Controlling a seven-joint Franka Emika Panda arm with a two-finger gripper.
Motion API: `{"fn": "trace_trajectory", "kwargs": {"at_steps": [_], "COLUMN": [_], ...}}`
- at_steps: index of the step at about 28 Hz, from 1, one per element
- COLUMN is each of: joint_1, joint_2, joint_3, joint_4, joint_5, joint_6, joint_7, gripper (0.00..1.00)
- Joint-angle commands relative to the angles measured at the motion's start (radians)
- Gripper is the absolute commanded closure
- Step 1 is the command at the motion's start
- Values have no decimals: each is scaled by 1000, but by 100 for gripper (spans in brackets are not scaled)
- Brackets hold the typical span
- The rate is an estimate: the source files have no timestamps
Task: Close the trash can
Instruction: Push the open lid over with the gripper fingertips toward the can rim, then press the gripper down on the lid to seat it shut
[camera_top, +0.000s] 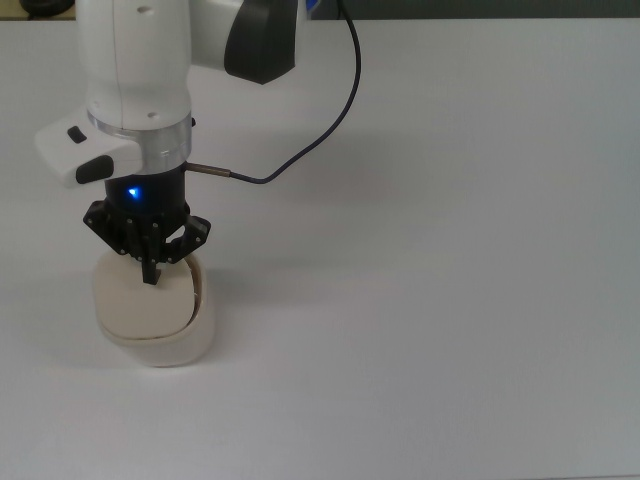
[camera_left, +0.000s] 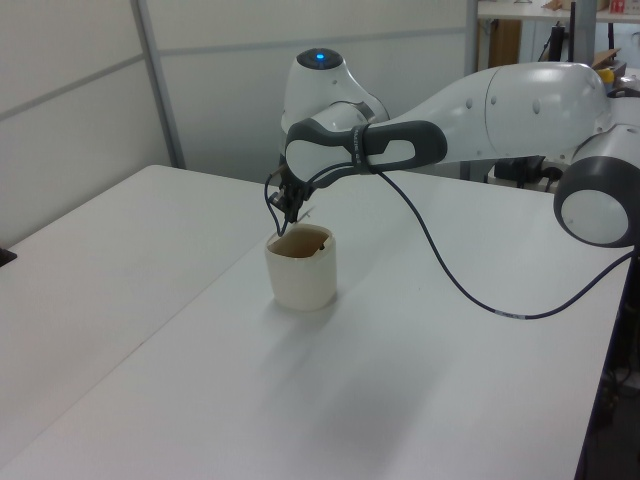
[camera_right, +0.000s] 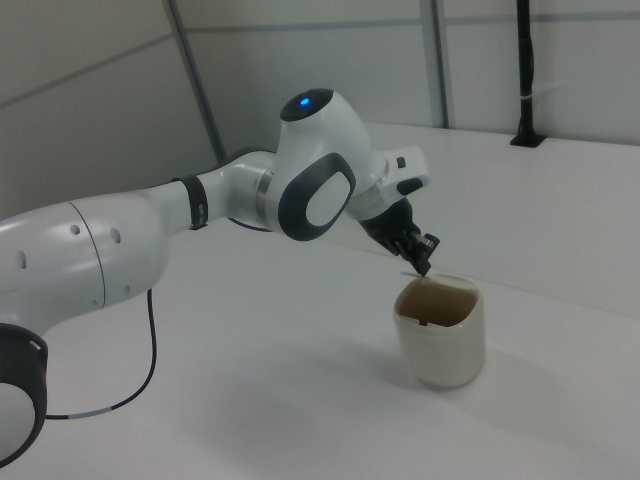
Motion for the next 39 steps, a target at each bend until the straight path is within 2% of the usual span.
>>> {"fn": "trace_trajectory", "kwargs": {"at_steps": [1,26,39], "joint_1": [2,4,4], "joint_2": [-16,-4,24], "joint_3": [4,5,34], "joint_4": [-18,-96,-118], "joint_5": [-10,-11,-11], "joint_6": [-59,-111,-110], "joint_7": [-31,-60,-53], "gripper": [100,100,100]}}
